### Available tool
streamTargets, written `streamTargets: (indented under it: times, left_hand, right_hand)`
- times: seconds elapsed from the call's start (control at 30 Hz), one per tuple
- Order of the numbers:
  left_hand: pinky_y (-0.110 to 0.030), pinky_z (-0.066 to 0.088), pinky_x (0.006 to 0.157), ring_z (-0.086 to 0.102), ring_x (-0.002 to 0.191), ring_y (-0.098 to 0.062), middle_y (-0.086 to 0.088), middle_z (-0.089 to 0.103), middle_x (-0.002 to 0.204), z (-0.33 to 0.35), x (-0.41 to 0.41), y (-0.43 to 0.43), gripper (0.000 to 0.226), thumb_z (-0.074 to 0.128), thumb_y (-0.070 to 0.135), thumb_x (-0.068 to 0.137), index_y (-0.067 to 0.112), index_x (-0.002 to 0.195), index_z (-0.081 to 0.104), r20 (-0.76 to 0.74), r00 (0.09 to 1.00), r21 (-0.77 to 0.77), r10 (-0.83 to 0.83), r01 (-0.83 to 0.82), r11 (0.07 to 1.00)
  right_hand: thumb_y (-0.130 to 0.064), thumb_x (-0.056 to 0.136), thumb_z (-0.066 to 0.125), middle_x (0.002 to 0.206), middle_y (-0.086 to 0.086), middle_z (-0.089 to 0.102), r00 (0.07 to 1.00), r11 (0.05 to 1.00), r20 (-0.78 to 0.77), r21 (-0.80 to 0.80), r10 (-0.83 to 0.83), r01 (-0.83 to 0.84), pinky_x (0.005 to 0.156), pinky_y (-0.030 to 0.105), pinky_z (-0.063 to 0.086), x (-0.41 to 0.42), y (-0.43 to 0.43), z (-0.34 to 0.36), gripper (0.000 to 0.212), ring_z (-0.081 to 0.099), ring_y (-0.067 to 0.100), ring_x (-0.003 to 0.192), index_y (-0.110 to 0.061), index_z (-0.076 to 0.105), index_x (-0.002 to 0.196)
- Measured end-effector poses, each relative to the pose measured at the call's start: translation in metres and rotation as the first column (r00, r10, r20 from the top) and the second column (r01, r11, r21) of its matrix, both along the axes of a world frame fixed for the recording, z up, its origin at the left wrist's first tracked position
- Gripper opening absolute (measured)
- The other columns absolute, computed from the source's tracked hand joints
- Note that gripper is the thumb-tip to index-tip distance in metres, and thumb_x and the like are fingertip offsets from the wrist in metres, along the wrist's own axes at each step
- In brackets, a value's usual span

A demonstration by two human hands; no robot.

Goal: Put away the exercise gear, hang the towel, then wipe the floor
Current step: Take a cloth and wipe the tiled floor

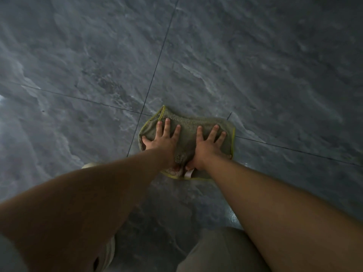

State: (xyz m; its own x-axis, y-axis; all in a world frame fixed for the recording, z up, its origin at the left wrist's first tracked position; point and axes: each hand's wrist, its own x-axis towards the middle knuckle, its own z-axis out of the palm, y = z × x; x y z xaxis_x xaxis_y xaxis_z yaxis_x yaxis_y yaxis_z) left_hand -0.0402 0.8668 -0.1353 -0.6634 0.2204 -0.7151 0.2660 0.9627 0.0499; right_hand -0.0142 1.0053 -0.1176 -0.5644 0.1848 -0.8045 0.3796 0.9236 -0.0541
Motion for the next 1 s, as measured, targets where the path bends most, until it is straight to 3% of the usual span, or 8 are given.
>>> streamTargets:
  times: [0.67,0.9,1.0]
  left_hand:
    - [-0.08,0.014,0.105,-0.031,0.146,-0.035,-0.007,-0.042,0.155,-0.004,-0.206,0.055,0.148,0.088,0.057,0.063,0.032,0.15,-0.029,-0.002,0.994,-0.024,-0.113,0.113,0.993]
    - [-0.082,0.015,0.104,-0.03,0.146,-0.038,-0.009,-0.041,0.156,-0.006,-0.288,0.08,0.148,0.09,0.054,0.062,0.031,0.152,-0.025,-0.003,0.993,-0.015,-0.119,0.119,0.993]
    - [-0.082,0.014,0.103,-0.031,0.145,-0.038,-0.009,-0.041,0.156,-0.004,-0.312,0.091,0.15,0.091,0.054,0.06,0.03,0.152,-0.024,-0.001,0.993,-0.008,-0.12,0.12,0.993]
  right_hand:
    - [-0.047,0.058,0.092,0.15,0.01,-0.047,0.992,0.992,-0.027,0.031,-0.121,0.122,0.102,0.079,0.023,-0.186,0.038,-0.002,0.15,-0.034,0.043,0.141,-0.04,-0.027,0.148]
    - [-0.049,0.056,0.092,0.151,0.011,-0.045,0.995,0.994,-0.022,0.048,-0.094,0.095,0.111,0.071,0.021,-0.271,0.06,-0.003,0.152,-0.032,0.045,0.141,-0.038,-0.029,0.148]
    - [-0.05,0.055,0.092,0.151,0.012,-0.045,0.996,0.995,-0.019,0.053,-0.085,0.086,0.109,0.073,0.021,-0.297,0.068,-0.001,0.153,-0.033,0.045,0.141,-0.038,-0.028,0.149]
